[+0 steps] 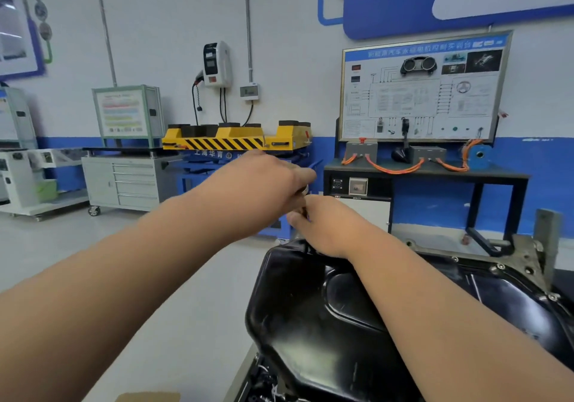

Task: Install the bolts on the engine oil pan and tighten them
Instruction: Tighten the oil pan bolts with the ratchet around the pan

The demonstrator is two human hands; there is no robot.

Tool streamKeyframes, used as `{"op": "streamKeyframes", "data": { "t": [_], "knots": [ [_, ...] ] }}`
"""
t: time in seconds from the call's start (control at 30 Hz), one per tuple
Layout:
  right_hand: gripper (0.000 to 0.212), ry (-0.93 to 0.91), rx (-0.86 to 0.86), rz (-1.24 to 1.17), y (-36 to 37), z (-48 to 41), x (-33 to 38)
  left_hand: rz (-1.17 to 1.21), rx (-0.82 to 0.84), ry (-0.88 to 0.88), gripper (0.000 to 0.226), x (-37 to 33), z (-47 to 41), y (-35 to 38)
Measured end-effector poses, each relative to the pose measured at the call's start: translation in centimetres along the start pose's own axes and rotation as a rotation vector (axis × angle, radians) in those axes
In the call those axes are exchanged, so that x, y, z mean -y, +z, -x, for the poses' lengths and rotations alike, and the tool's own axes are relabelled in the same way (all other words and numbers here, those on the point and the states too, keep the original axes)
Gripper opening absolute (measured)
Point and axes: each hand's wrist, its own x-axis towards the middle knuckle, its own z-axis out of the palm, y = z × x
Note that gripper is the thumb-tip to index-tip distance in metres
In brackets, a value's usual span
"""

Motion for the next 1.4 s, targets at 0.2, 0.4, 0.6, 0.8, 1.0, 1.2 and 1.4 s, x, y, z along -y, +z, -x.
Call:
{"op": "streamKeyframes", "data": {
  "t": [0.2, 0.4, 0.6, 0.8, 1.0, 1.2, 1.4],
  "knots": [
    [0.034, 0.054, 0.01, -0.103, 0.0, 0.2, 0.5, 0.045, -0.033, 0.099, 0.043, 1.4, 0.5, -0.5],
    [0.028, 0.1, 0.026, 0.007, 0.4, -0.1, 1.3, 0.353, 0.037, -0.466, 0.041, -1.6, -0.7, -0.3],
    [0.037, 0.112, -0.039, -0.137, 0.2, 0.2, 0.6, 0.028, 0.169, -0.143, 0.031, -1.2, -1.3, -2.0],
    [0.035, 0.129, -0.022, -0.209, 0.1, 0.4, 0.4, 0.137, 0.146, -0.191, 0.041, -0.8, -0.7, -1.8],
    [0.02, 0.198, -0.023, -0.198, 0.2, 0.6, 1.3, 0.292, 0.175, -0.366, 0.032, -2.7, -1.3, -1.3],
    [0.028, 0.106, 0.042, -0.082, 0.0, 0.6, 1.2, -0.167, 0.244, 0.199, 0.046, -1.0, -1.0, -1.8],
    [0.023, 0.198, 0.049, -0.123, 0.8, 0.2, 1.4, 0.172, 0.276, -0.358, 0.049, -2.4, -0.7, -1.2]
  ]
}}
